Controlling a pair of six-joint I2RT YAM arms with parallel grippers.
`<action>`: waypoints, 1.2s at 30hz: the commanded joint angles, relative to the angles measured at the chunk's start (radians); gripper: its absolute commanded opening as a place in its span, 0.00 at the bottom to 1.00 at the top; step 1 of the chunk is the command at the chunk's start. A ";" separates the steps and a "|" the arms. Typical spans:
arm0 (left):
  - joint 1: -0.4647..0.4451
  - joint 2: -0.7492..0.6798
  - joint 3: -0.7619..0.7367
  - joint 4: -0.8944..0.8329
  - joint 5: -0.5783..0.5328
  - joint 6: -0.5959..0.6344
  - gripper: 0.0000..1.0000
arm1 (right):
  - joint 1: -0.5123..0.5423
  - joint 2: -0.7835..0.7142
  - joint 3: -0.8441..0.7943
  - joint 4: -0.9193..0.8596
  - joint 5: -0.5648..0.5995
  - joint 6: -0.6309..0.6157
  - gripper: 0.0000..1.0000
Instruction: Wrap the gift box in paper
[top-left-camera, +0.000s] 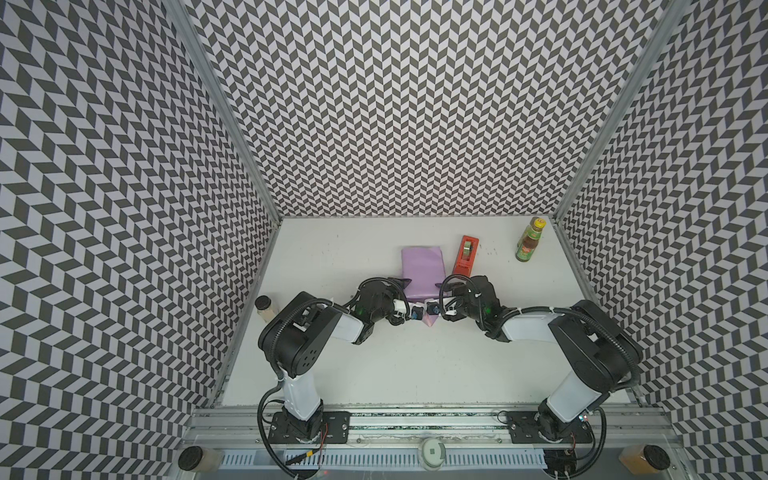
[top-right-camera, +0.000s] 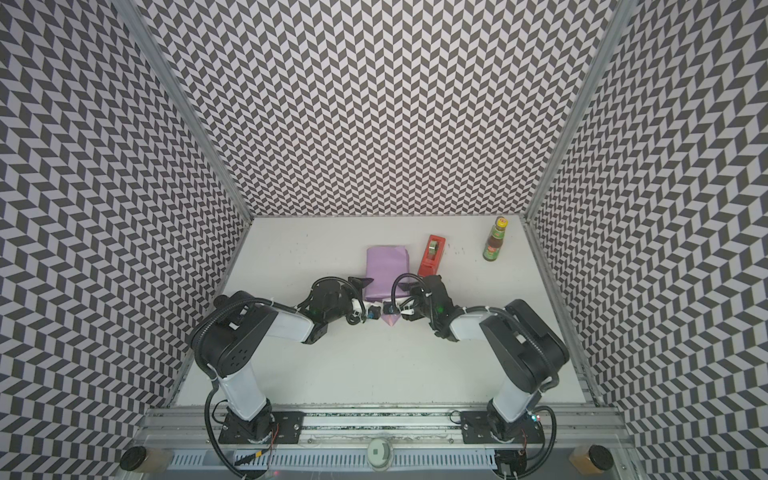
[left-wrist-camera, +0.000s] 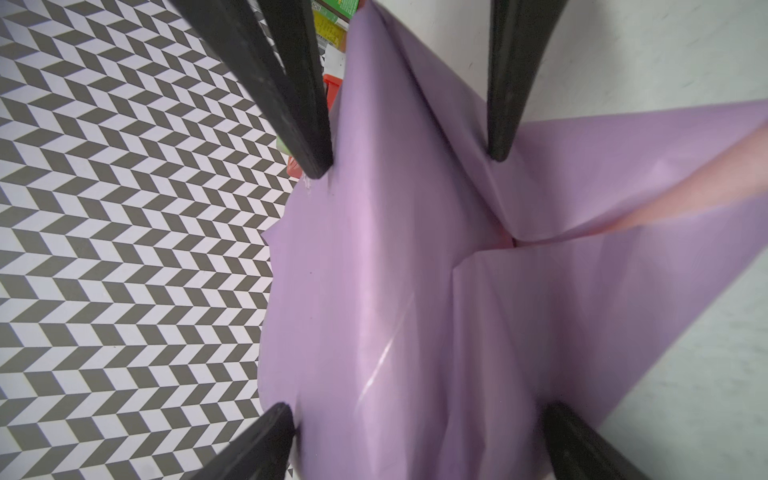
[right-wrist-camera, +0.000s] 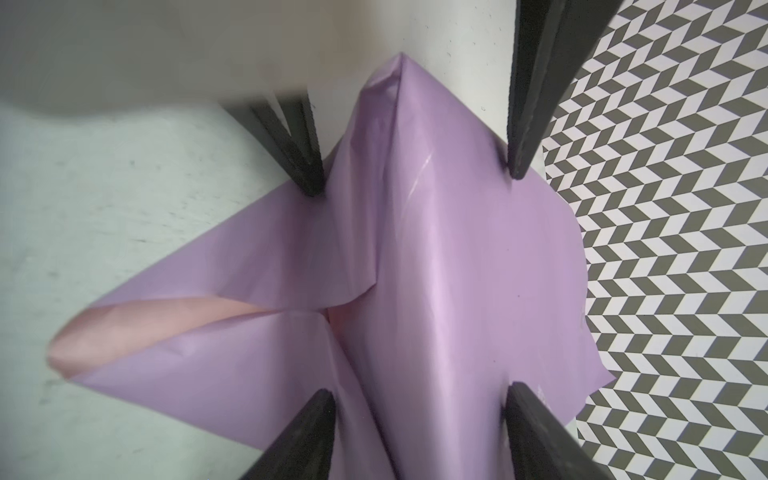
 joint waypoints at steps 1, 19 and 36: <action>-0.039 0.028 0.028 0.034 -0.006 0.011 0.96 | 0.008 -0.003 -0.003 0.088 -0.071 0.033 0.65; -0.050 0.019 0.035 0.034 -0.004 -0.006 0.97 | -0.014 -0.039 -0.023 0.146 -0.112 0.089 0.65; -0.068 0.061 0.104 -0.003 -0.024 -0.020 0.96 | -0.062 -0.076 -0.073 0.188 -0.119 0.139 0.65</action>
